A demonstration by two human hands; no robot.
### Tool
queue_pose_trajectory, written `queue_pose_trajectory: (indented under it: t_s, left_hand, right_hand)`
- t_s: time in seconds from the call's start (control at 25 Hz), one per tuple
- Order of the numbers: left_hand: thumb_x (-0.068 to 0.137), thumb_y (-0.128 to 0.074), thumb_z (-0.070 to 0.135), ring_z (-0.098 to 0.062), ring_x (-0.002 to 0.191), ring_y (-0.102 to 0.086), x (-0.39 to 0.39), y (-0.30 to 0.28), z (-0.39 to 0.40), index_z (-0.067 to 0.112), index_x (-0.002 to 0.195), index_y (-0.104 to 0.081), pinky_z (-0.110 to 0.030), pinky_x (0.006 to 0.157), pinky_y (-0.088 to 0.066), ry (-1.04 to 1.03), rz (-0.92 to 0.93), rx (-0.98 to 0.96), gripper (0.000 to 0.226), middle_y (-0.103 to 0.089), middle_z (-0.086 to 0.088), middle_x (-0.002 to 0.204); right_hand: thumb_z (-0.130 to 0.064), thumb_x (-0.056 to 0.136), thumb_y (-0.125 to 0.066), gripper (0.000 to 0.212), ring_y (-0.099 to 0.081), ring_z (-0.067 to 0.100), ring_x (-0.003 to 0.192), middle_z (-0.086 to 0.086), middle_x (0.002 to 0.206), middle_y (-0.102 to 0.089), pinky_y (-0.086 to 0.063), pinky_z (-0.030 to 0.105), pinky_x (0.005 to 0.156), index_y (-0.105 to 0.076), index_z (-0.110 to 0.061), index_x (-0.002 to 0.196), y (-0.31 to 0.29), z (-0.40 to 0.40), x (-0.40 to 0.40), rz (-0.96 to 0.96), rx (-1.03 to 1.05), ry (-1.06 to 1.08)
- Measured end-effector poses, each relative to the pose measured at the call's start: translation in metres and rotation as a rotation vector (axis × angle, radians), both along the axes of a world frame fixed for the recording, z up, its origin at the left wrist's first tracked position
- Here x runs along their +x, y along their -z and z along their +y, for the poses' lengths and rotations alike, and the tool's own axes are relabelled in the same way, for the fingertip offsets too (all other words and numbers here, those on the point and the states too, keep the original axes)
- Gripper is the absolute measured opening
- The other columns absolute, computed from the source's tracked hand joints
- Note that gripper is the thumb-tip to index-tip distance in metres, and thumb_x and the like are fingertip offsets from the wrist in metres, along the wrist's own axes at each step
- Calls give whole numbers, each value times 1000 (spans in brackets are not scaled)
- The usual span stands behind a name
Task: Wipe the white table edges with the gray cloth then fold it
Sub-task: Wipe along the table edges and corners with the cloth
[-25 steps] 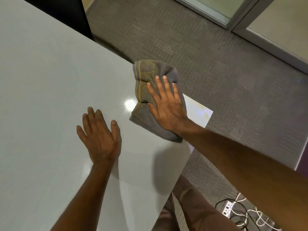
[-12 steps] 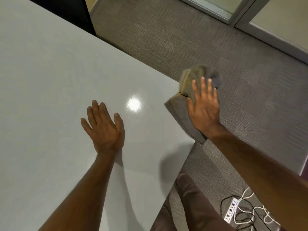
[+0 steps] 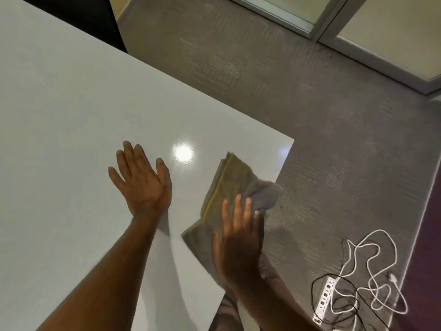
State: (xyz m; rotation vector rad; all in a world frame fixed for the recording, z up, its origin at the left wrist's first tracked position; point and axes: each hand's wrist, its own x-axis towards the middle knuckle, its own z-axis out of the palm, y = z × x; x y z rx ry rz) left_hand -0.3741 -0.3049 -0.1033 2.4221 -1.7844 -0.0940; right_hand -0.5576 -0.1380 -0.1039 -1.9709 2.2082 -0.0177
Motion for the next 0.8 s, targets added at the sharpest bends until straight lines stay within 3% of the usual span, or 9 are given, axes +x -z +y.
queue_pose_trajectory:
  t_s: [0.12,0.2,0.24,0.36,0.64,0.8]
  left_hand:
    - [108,-30,45,-34,158,-23,0,-2,-2,9,158,-31,-62,125,-19,0,26,10,61,-27,-13,171]
    - [107,-31,45,-33,158,-23,-2,-3,-3,10,159,-30,-62,125,-20,-5,34,22,62,-27,-12,171]
    - [107,-30,45,-33,158,-23,-3,-4,-3,10,159,-30,-61,126,-20,-8,35,26,63,-26,-12,172]
    - [107,-29,46,-32,158,-24,-3,-5,-4,10,160,-32,-59,126,-20,-16,0,23,64,-28,-11,171]
    - [107,-22,50,-30,160,-22,0,1,-6,11,161,-33,-56,127,-19,-8,-62,64,68,-24,-10,173]
    - [107,-18,51,-31,161,-20,0,-2,-8,11,161,-31,-58,128,-18,-10,-68,104,69,-21,-11,174]
  right_hand:
    - [-61,100,-42,86,-9,39,164,13,178,-8,3,57,131,-13,-19,169,-2,50,28,16,57,-185]
    - [-60,104,-34,78,-13,36,163,10,178,-8,2,55,131,-15,-21,169,-1,47,17,8,33,-256]
    - [-58,103,-40,78,-15,34,163,9,178,-11,-1,53,132,-18,-23,168,-2,36,8,-10,8,-265]
    - [-47,95,-57,80,-14,33,164,10,175,-22,-13,54,131,-29,-22,166,-5,-31,-22,-18,-42,-209]
    - [-47,107,-38,69,-21,41,161,20,173,-23,-24,59,128,-27,-15,167,-6,-191,-38,94,-51,-264]
    - [-51,110,-29,71,-10,41,163,20,176,-12,-18,60,129,-14,-15,169,-11,-258,-11,91,-9,-400]
